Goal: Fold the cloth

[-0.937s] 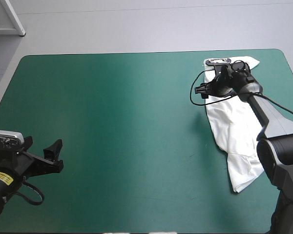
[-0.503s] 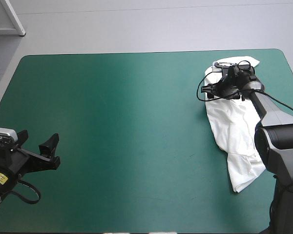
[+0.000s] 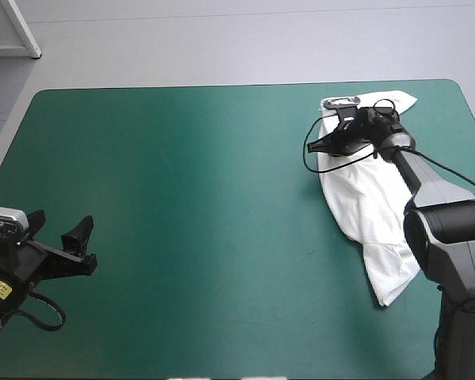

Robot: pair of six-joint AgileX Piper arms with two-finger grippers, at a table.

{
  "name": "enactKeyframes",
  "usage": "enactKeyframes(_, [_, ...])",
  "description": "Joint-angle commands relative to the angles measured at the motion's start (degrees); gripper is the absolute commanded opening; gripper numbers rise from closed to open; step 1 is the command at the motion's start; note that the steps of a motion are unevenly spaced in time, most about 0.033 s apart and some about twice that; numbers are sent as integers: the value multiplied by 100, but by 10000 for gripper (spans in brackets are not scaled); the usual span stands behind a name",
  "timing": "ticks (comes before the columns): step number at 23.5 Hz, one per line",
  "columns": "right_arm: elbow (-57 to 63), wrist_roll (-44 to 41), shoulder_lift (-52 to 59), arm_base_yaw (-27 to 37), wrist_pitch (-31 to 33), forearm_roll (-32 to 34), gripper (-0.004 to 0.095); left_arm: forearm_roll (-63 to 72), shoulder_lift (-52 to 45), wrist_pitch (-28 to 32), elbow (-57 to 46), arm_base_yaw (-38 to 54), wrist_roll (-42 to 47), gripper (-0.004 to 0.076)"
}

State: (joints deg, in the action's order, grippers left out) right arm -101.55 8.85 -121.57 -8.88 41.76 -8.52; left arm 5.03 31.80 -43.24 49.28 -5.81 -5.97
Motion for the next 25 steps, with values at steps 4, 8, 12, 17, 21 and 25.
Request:
enactKeyframes(4, [-537, 1797, 335, -1067, 35, -1115, -15, 20, 47, 692, 194, 1, 0, 529])
enactKeyframes(8, [-902, 2522, 335, -2695, 336, -1070, -15, 20, 47, 754, 194, 1, -22, 529])
enactKeyframes(12, [-1012, 2623, 332, -3969, 663, -850, -15, 20, 47, 754, 194, 1, -40, 529])
enactKeyframes(17, [-1012, 2143, 322, -4889, 794, -230, -14, -145, 47, 743, 194, 1, -117, 529])
enactKeyframes(21, [-1012, 453, 322, -4969, 595, 561, 175, -249, 47, 610, 194, 1, -151, 529])
enactKeyframes(25, [-1012, -49, 335, -4840, 676, 635, 690, -260, 47, 527, 194, 1, -151, 529])
